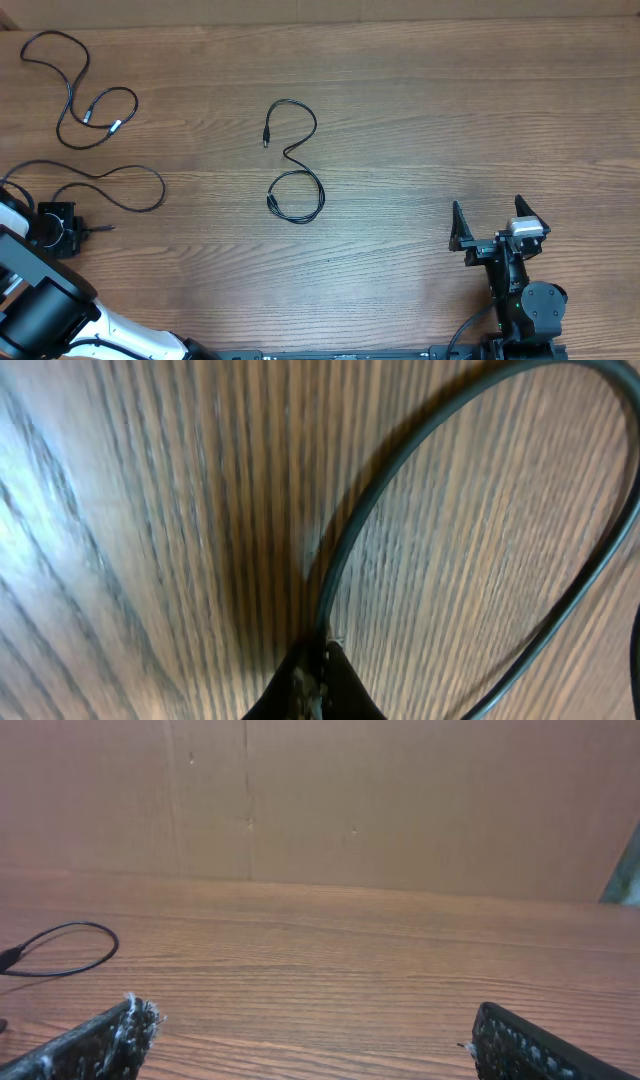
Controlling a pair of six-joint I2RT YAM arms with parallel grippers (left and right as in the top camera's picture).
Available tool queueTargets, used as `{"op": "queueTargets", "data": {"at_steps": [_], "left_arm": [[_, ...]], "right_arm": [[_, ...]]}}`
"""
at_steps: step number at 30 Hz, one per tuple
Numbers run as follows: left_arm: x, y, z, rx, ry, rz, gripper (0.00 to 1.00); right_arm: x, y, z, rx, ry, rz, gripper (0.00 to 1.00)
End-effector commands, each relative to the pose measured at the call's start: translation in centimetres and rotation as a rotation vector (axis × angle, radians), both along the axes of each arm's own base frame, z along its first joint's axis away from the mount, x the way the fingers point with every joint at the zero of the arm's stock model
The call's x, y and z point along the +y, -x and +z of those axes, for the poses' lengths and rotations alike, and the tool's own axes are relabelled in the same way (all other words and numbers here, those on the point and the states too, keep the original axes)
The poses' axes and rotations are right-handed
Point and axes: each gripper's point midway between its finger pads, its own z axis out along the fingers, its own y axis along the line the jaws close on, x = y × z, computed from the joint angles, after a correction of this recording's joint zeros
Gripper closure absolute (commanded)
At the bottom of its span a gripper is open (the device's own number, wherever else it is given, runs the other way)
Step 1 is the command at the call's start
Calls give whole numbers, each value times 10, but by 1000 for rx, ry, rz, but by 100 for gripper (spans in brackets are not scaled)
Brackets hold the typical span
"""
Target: Untangle cables
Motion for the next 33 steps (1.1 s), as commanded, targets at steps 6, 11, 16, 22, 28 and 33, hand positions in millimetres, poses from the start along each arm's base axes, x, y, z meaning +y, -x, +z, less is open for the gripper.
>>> {"op": "queueTargets", "data": {"at_steps": [6,11,16,22,28,33], "left_arm": [[5,-19,34,-32,55,2,95],[14,-33,72,-67,32,-55,66],[11,-51,102,-170,29,-182,14],[-23,-80,124,-409,62,-489,0],[-87,-121,156,-692,97,-795,0],[-147,-145,148,-658,62,-1037,0]], "right_arm": [[-3,0,-2,-4,1,-16,0],[-3,0,-2,-4,1,-17,0],[-3,0,-2,-4,1,-16,0],[-3,0,-2,-4,1,-16,0],[-3,0,-2,-4,1,-17,0],[-3,0,-2,-4,1,-16,0]]}}
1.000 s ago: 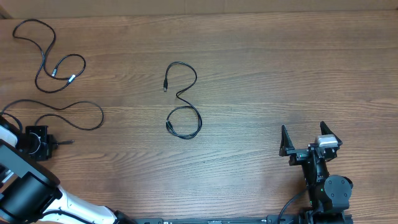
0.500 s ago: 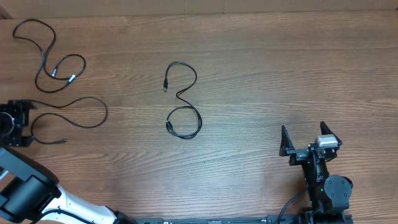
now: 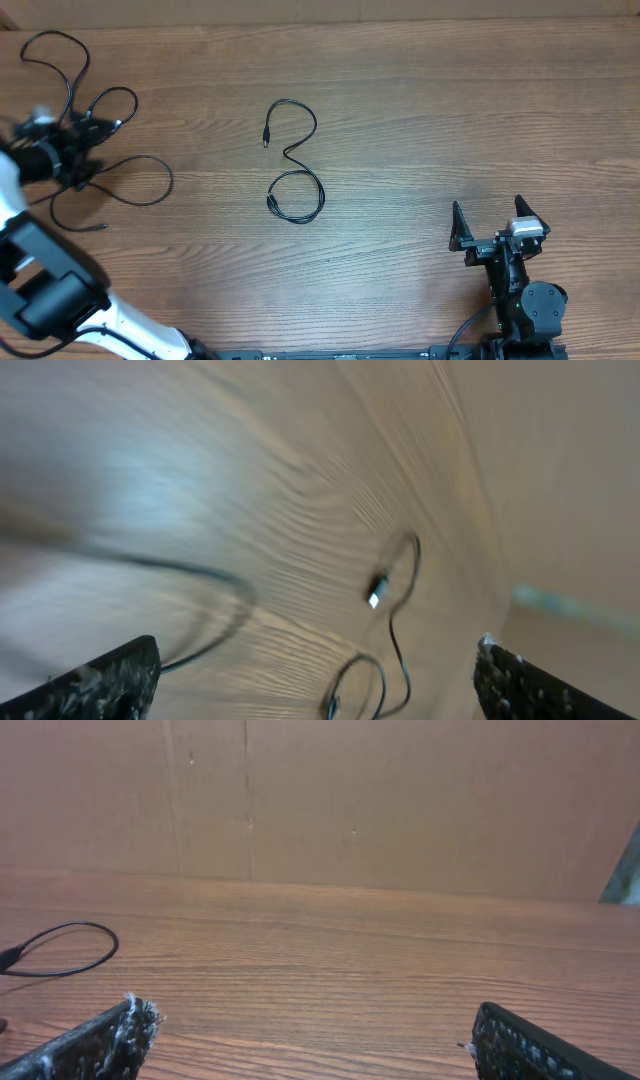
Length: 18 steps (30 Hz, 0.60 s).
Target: Untangle cables
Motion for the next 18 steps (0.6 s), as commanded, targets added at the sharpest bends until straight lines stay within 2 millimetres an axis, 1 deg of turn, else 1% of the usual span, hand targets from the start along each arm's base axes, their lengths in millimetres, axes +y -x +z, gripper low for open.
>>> {"op": "queueTargets", "data": {"at_steps": [1,5,8,10,13,17,18], "left_arm": [[-49,-22,5,-82,-97,-211,0],[-94,-36,-14,-18,-262,-341,0],[-126,-39,-28,36,-400,-433,1],[-154,-41,-34,54,-482,-507,0],[-194,-41,-36,55,-531,-573,0],[-248,-33,-40,112,-544,-564,1],[-257,-32,-41,119,-544,-562,1]], "right_arm": [[-3,0,-2,-4,1,-17,0],[-3,0,-1,-5,1,-17,0],[-3,0,-1,-5,1,-16,0],[-3,0,-1,-5,1,-16,0],[-3,0,-1,-5,1,-17,0],[-3,0,-1,-5,1,-17,0],[-3,0,-1,-5,1,-16,0]]}}
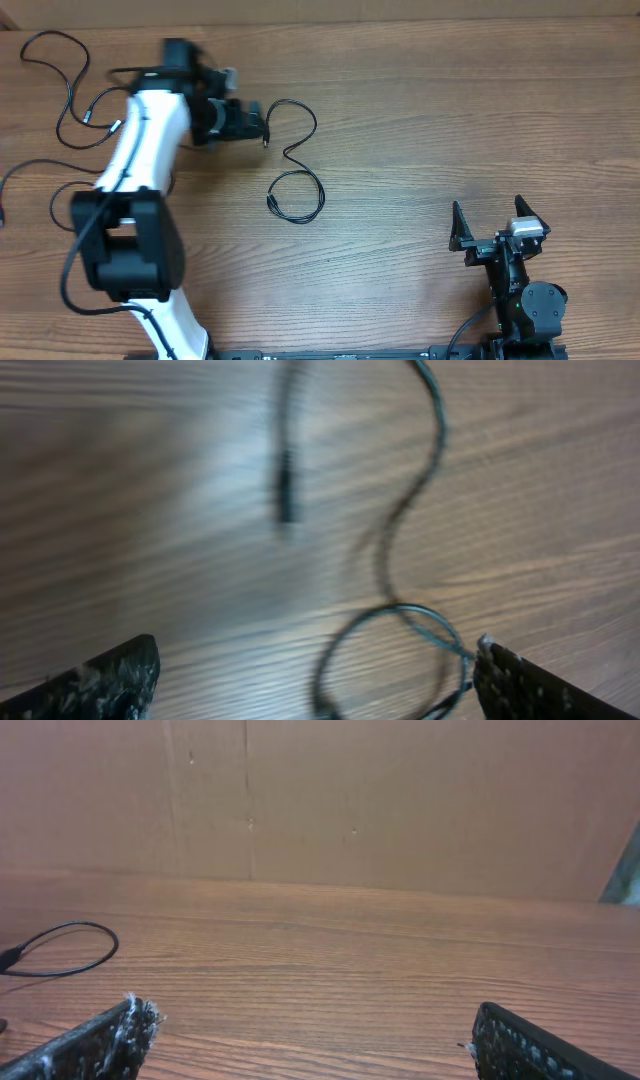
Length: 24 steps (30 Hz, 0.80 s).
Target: Untangle cables
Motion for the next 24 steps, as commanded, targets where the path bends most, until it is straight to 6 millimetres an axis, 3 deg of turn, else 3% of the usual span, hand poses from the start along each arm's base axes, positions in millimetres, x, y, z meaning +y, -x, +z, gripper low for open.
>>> {"op": "queueTargets", "data": {"at_steps": [1,4,7,13,19,24], "left_arm": [[-29,2,-1,21,-73,72,0],[-59,11,-5,31,-109,62,0],[-72,15,-7,-12,-214,31,0],[-73,14,-7,-79,-366,17,2],[-63,10,-7,-87,-406,81,7],[-64,12,-19,-51,-395,113,15]], "right_arm": [[-3,0,-2,-4,1,-16,0],[-3,0,-2,-4,1,-17,0],[-3,0,-2,-4,1,-16,0],[-3,0,-2,-4,1,-16,0],[-3,0,-2,-4,1,-16,0],[-3,0,-2,-4,1,-16,0]]}}
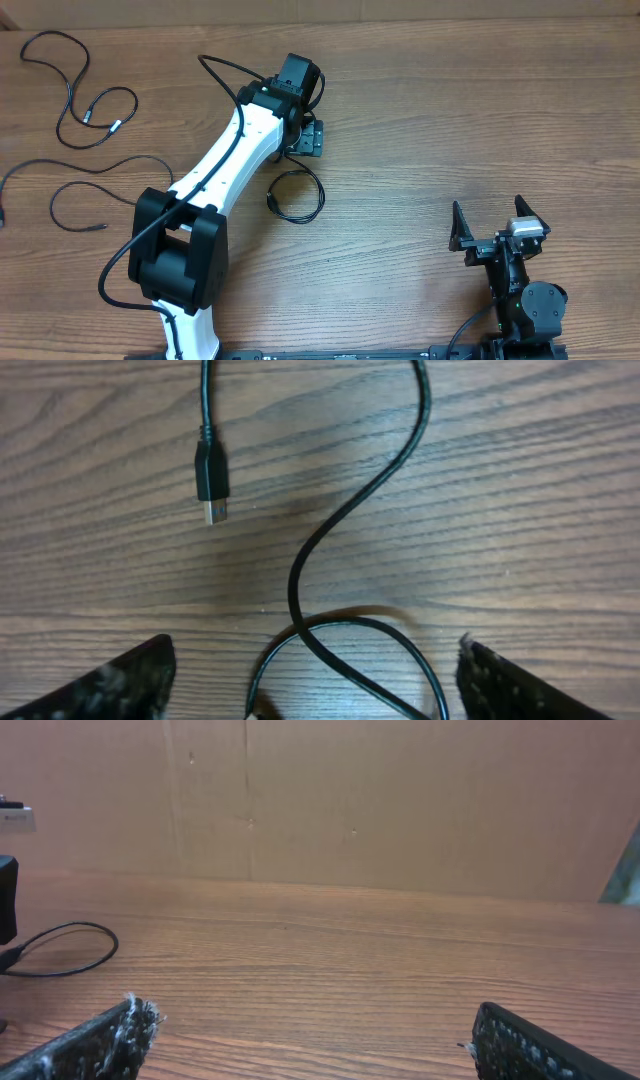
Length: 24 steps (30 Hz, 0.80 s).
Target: Untangle cables
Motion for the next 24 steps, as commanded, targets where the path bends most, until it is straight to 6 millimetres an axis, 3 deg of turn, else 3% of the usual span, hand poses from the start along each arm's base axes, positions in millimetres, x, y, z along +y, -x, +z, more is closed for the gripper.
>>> {"op": "queueTargets", "data": {"at_steps": [1,4,7,11,12,14,15,17,20,24], "left_arm": [[3,-4,-13,14,-14,70,15],[0,-2,-25,45,-12,80,15],[-1,1,-38,76,-18,78,28],[1,3,-50,105,-32,78,32],[1,3,-51,107,-33,78,37],[1,4,-52,108,-34,78,66],[1,3,-52,108,-34,78,74],[1,4,-52,111,-35,79,80],[5,12,-50,142,-51,80,96],[14,30,-41,208,-62,215,96]], "right_arm": [[-3,0,-2,-4,1,-16,0],[-3,0,-2,-4,1,-17,0],[-3,0,-2,-4,1,-16,0],[-3,0,-2,-4,1,-16,0],[-3,0,-2,-4,1,-16,0],[-3,0,-2,-4,1,-16,0],[-3,0,-2,-4,1,-16,0],[-3,0,-2,-4,1,-17,0],[-3,0,-2,-4,1,-16,0],[-3,0,-2,-4,1,-16,0]]}}
